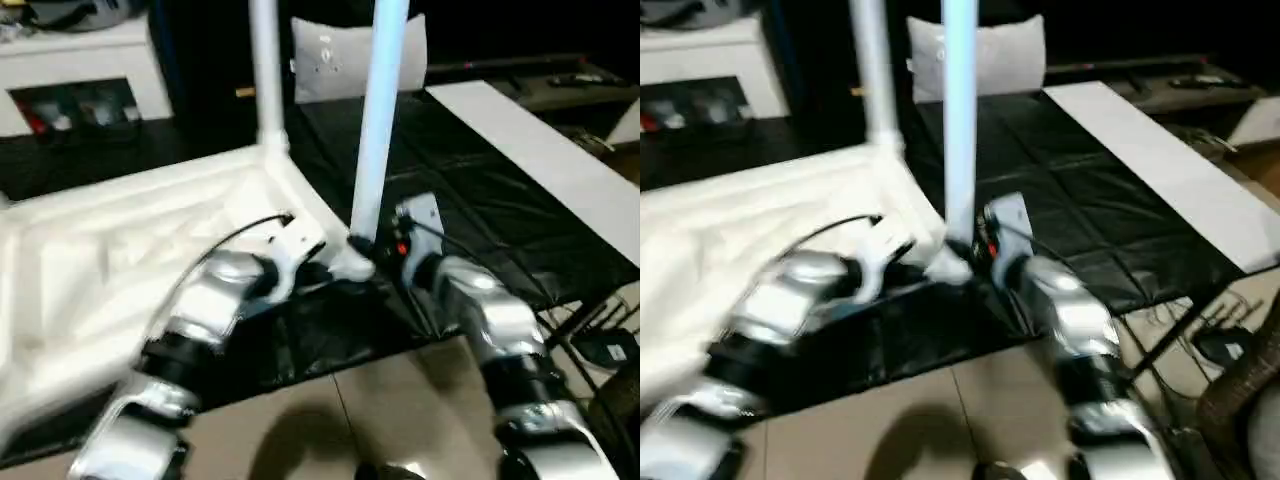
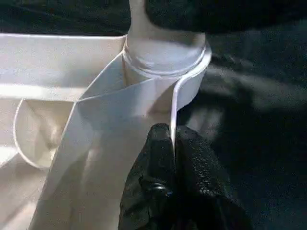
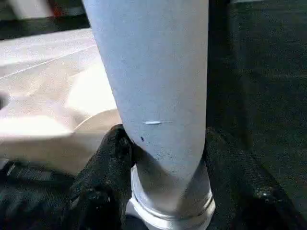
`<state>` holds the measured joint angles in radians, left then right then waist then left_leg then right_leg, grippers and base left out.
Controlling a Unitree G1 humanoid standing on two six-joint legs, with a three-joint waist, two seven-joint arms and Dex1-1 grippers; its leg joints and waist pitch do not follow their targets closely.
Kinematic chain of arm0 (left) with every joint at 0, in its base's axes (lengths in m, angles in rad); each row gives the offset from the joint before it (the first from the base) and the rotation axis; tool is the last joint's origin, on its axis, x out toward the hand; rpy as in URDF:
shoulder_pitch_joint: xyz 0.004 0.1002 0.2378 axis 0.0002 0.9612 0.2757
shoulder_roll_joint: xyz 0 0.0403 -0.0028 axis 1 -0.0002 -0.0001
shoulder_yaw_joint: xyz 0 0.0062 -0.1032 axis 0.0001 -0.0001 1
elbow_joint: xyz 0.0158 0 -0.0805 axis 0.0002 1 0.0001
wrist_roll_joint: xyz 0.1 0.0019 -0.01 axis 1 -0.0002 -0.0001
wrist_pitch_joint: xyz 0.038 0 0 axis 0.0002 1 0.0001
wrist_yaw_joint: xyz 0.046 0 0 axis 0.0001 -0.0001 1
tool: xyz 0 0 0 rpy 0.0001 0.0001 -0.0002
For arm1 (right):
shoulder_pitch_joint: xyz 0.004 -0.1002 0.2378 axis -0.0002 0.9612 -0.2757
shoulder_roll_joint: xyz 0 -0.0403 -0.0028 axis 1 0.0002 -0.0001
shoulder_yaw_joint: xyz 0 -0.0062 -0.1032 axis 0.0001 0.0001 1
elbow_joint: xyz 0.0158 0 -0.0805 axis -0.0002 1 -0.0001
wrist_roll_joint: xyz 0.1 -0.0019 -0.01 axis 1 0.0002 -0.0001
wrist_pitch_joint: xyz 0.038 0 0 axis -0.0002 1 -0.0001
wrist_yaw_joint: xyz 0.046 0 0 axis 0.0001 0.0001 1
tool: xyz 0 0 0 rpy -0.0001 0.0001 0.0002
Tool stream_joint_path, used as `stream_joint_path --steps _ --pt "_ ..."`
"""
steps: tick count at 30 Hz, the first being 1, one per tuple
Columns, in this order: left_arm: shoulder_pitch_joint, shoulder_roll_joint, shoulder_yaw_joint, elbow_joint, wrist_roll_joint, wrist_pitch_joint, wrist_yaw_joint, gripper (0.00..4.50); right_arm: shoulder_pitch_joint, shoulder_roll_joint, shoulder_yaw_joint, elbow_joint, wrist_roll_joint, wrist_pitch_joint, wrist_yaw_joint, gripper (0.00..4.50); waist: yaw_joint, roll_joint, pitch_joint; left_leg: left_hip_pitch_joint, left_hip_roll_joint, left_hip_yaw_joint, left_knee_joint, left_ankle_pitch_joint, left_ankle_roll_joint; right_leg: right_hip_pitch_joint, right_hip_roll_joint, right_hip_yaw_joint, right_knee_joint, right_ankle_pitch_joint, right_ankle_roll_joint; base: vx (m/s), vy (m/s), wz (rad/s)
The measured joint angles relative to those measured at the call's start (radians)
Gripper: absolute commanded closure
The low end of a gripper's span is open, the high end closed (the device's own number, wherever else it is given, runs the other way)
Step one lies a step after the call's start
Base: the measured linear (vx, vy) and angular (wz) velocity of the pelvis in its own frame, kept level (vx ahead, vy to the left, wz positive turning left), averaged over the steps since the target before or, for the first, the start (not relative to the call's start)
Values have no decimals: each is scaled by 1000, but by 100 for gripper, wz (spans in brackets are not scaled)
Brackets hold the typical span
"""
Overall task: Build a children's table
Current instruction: Rotate leg to tighten
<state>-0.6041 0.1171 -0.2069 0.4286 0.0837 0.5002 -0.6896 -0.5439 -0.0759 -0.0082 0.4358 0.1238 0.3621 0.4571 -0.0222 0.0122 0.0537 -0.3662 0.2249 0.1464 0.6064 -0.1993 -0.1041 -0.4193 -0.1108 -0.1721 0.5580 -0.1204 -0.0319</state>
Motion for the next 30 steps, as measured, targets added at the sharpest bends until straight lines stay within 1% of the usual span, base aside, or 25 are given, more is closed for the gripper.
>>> stream_joint_path --steps 2,3,4,5,7,8,9,11,13,14,16,18,19,20,21,22,23,27,30 --pt "0 -22 4 -1 -1 4 31 450 -3 16 -9 14 -4 -30 -30 183 8 0 0 -1 -1 0 -1 -1 3 -2 0 2 3 3 1 0 0 0" --pt "0 -23 3 -4 -2 3 34 450 -3 19 -9 16 -4 -41 -31 183 12 0 0 -1 0 0 -4 0 4 -3 1 2 3 2 2 0 0 0" --pt "0 -23 3 -6 -4 3 36 450 -3 18 -9 16 -4 -47 -31 169 18 0 0 -2 0 0 -5 0 4 -5 1 2 4 1 1 0 0 0" --pt "0 -21 1 -11 -4 2 36 450 -3 18 -9 16 -4 -53 -30 145 24 0 0 -4 0 0 -6 0 4 -9 1 3 8 1 -3 0 0 0" --pt "-1 -10 -3 -18 -3 -2 31 450 -2 17 -8 15 -3 -65 -15 141 32 0 0 -6 -1 2 -4 -1 4 -18 0 6 19 -6 -6 0 0 0" --pt "-2 -3 -5 -18 -2 -6 22 450 -1 15 -6 14 -2 -69 -3 122 37 0 0 -6 0 2 -4 -1 4 -20 0 7 21 -6 -7 0 0 0" --pt "-2 7 -5 -18 -2 -7 15 450 3 10 -5 11 -1 -72 6 109 41 0 0 -6 0 2 -4 -1 4 -20 1 7 21 -7 -7 0 0 0" --pt "-2 18 -11 -18 -2 -17 -1 450 14 -8 -2 7 1 -93 33 96 51 0 0 -4 1 3 -4 -1 4 -20 2 8 22 -6 -8 0 0 0" --pt "-2 33 -21 -17 -2 -26 -18 450 23 -18 1 5 3 -107 55 78 56 0 0 -2 1 5 -4 -1 4 -19 2 10 22 -6 -9 0 0 0" --pt "-2 43 -27 -17 -3 -30 -32 450 32 -30 6 1 7 -115 78 65 60 0 0 -1 1 5 -4 -1 3 -18 2 11 22 -6 -8 0 0 0" --pt "-2 66 -40 -13 -4 -49 -67 450 42 -57 9 -4 23 -128 121 57 64 0 0 -1 0 6 -2 0 2 -18 2 12 22 -5 -6 0 0 0" --pt "-1 99 -54 -10 -10 -73 -118 450 58 -111 14 -25 33 -137 183 52 68 0 0 0 0 7 -1 0 2 -17 2 14 22 -3 -5 0 0 0" --pt "-1 118 -62 -9 -12 -88 -147 450 64 -140 14 -31 36 -141 214 33 70 0 0 0 0 7 0 0 2 -17 2 14 22 -3 -5 0 0 0" --pt "0 137 -67 -7 -12 -100 -173 450 67 -168 11 -31 36 -146 241 33 74 0 0 1 0 8 0 0 2 -16 2 15 22 -2 -5 0 0 0" --pt "0 151 -69 -1 -12 -115 -194 450 67 -186 10 -31 37 -149 266 20 76 0 0 1 0 8 0 0 2 -16 2 16 22 -1 -4 0 0 0" --pt "0 156 -72 1 -12 -122 -209 450 67 -195 6 -31 37 -152 280 20 78 0 0 2 0 8 0 0 1 -16 2 16 22 -1 -4 0 0 0" --pt "0 169 -76 5 -12 -137 -230 450 67 -207 6 -31 40 -157 307 7 81 0 0 2 0 8 0 0 1 -15 2 16 22 0 -4 0 0 0" --pt "-4 215 -111 16 -12 -205 -333 450 67 -271 15 -32 61 -157 423 7 92 0 0 2 -1 8 1 0 0 -14 2 19 22 1 -3 0 0 0" --pt "-23 250 -136 45 -11 -265 -406 450 71 -320 24 -39 79 -157 515 7 100 0 0 2 -2 8 2 0 0 -14 2 20 22 2 -3 0 0 0"
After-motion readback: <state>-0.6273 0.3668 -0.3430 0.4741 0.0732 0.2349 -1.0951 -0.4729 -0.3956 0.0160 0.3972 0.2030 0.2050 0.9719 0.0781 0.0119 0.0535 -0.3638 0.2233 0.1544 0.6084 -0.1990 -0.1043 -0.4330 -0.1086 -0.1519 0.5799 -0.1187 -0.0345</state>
